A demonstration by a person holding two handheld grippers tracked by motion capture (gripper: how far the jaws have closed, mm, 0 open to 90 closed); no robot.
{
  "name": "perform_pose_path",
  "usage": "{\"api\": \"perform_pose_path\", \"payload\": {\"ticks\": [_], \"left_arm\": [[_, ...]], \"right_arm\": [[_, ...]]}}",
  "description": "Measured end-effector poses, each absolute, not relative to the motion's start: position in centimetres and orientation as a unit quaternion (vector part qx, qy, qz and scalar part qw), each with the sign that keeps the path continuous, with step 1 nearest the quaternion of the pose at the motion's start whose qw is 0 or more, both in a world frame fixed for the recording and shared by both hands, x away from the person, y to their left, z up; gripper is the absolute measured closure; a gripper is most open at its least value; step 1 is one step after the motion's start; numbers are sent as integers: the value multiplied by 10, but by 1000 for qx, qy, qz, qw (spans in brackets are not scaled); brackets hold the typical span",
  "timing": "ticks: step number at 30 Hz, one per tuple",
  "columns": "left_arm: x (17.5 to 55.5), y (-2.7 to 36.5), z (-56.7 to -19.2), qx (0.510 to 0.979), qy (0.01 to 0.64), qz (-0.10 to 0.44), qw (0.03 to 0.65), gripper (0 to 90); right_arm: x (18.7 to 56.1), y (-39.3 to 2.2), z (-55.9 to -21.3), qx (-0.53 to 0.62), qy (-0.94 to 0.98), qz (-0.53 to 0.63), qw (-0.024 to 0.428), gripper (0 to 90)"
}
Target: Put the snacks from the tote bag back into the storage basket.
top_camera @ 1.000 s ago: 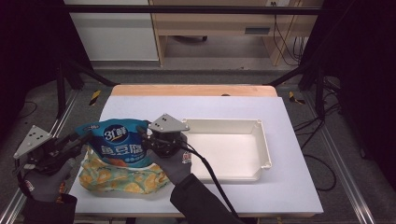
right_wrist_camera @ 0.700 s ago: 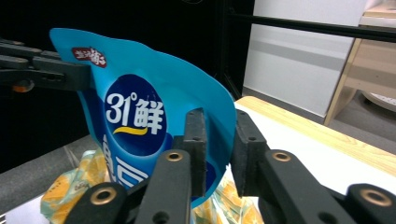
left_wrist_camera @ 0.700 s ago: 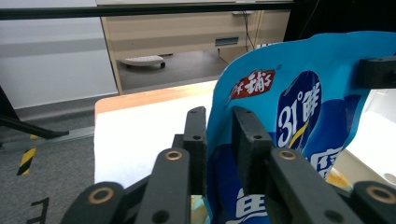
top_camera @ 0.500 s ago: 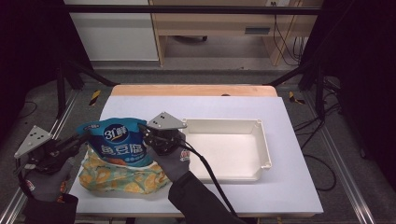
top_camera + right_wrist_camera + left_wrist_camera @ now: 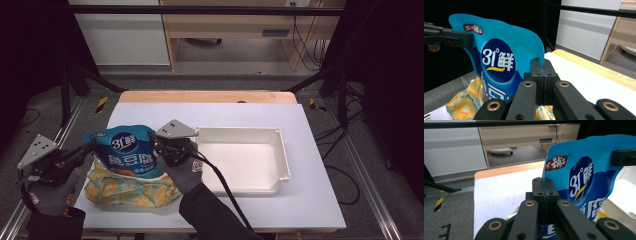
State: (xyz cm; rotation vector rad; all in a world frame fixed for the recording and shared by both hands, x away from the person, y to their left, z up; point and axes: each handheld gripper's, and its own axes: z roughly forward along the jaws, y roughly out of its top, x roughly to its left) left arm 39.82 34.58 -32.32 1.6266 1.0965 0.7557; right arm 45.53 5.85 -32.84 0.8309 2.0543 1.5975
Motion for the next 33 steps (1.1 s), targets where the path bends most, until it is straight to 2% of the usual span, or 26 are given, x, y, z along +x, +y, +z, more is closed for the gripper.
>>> {"api": "perform_pose_path", "payload": {"ticks": [10, 33], "left_arm": [[394, 344, -317, 660, 450, 323, 507, 899], [381, 339, -284, 655, 425, 339, 525, 900]], "right_arm": [[452, 58, -325, 297, 730, 579, 209, 900], [441, 49, -287, 273, 719, 596, 232, 900]]}}
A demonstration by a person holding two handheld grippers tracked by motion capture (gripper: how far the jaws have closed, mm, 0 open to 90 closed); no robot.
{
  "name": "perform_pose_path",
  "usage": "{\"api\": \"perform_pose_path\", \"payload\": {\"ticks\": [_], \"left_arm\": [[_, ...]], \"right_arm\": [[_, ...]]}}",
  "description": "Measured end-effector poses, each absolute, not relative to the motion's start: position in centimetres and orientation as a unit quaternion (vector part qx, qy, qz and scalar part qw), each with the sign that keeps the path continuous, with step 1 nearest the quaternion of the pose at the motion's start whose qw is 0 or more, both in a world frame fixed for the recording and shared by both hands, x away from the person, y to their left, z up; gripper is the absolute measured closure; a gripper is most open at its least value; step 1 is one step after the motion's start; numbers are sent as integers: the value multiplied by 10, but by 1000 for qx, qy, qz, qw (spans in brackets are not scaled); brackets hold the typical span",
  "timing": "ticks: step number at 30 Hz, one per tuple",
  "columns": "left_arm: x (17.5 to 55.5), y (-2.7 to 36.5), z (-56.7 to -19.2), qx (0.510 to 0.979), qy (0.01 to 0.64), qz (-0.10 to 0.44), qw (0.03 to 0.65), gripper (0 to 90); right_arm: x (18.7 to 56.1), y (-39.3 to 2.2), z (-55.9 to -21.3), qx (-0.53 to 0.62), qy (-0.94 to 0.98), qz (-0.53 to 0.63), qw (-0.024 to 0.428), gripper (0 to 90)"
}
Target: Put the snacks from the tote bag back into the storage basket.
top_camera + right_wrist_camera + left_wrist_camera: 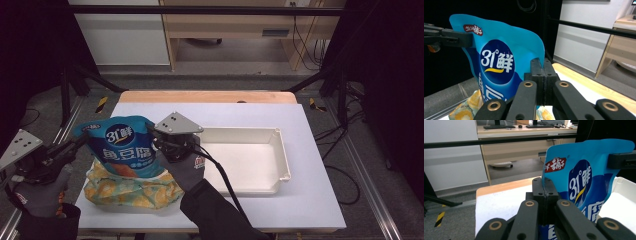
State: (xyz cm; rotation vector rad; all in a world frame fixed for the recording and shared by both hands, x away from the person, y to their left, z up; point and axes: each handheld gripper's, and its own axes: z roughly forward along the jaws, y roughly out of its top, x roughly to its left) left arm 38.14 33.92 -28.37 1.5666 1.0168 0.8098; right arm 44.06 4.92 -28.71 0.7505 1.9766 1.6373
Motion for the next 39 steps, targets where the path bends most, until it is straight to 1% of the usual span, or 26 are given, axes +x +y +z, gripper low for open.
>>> {"api": "perform_pose_path", "payload": {"ticks": [12, 19, 39], "left_arm": [[380, 332, -261, 649, 415, 346, 535, 899], [378, 329, -255, 648, 410, 349, 539, 900], [381, 304, -229, 653, 391, 352, 544, 899]], "right_arm": [[438, 41, -266, 265, 713, 603, 241, 900], [435, 38, -257, 260, 710, 606, 248, 900], [430, 12, -235, 261, 699, 611, 265, 900]]}}
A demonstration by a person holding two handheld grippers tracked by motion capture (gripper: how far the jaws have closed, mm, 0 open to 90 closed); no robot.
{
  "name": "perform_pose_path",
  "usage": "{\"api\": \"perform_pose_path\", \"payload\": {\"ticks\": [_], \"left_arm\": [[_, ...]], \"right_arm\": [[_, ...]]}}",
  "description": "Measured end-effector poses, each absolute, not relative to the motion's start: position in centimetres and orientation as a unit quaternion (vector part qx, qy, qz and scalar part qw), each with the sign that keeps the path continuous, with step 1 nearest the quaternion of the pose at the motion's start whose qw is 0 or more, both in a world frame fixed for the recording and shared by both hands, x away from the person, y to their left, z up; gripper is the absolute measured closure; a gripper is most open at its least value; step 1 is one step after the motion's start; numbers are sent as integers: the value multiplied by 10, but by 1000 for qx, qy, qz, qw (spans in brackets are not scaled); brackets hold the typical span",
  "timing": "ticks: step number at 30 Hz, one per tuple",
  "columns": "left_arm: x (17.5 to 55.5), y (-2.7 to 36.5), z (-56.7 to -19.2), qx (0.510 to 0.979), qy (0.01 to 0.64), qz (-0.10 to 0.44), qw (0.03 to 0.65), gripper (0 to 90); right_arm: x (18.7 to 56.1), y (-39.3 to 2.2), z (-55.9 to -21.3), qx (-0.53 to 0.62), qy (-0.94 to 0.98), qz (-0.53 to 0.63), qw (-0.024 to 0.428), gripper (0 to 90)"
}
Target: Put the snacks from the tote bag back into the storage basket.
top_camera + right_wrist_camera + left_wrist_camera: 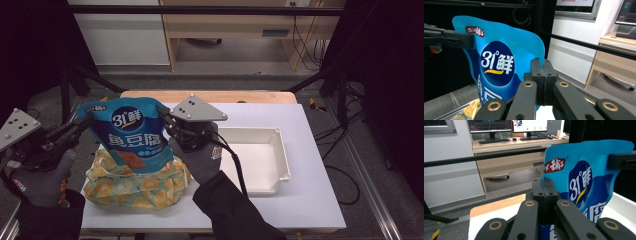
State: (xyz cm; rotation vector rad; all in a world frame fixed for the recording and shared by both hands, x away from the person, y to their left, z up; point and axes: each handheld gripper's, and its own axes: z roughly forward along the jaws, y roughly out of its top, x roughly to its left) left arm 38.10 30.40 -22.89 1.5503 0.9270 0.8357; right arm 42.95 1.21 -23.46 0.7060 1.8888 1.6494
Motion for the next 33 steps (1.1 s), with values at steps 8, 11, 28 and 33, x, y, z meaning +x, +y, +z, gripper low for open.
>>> {"api": "perform_pose_path", "payload": {"ticks": [8, 11, 28, 33], "left_arm": [[383, 294, -225, 653, 385, 351, 550, 899], [384, 288, -223, 655, 380, 348, 552, 900], [390, 252, -216, 665, 358, 340, 561, 900], [392, 238, -215, 669, 350, 337, 562, 900]], "right_arm": [[428, 0, -229, 264, 694, 613, 272, 900], [428, -5, -227, 265, 693, 612, 274, 900], [423, -43, -221, 275, 684, 610, 290, 900], [421, -57, -221, 283, 681, 608, 295, 900]]}}
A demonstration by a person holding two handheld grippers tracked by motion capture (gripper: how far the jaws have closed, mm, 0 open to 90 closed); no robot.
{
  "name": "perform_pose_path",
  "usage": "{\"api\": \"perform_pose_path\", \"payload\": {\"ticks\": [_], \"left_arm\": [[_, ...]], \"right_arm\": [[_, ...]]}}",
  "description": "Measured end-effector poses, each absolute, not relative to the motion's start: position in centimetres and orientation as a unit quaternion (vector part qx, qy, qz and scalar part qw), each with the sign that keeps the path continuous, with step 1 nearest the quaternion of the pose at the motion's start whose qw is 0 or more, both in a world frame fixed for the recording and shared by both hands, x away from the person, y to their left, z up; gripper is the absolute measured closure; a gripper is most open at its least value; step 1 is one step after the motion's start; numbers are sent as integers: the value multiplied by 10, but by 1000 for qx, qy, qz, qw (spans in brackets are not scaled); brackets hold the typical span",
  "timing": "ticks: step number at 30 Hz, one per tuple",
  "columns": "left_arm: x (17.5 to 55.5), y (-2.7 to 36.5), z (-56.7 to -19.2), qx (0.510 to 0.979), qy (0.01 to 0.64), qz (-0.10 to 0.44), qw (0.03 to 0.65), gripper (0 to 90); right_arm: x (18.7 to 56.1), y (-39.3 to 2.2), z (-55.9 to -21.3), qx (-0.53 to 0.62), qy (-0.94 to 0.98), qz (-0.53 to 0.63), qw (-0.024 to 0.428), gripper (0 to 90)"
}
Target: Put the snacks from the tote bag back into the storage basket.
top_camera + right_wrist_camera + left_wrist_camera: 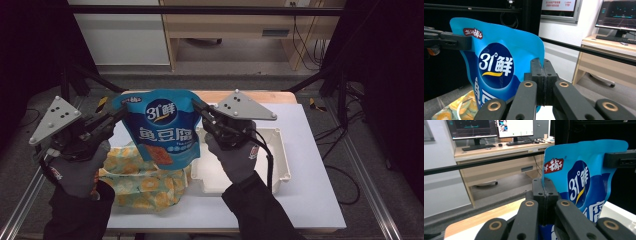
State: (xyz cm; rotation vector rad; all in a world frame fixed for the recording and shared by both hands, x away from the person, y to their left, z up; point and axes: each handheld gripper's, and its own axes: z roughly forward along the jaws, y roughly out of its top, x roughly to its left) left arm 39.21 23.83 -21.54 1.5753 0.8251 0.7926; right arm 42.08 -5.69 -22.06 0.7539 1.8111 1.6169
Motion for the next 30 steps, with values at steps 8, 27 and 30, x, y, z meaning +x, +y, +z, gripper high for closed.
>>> {"api": "perform_pose_path", "payload": {"ticks": [8, 27, 30], "left_arm": [[396, 219, -218, 673, 342, 330, 567, 899], [404, 175, -222, 682, 319, 310, 581, 900], [405, 170, -223, 683, 316, 307, 582, 899]], "right_arm": [[417, -79, -222, 295, 674, 604, 305, 900], [410, -122, -224, 318, 663, 596, 323, 900], [410, -127, -226, 323, 661, 595, 325, 900]]}}
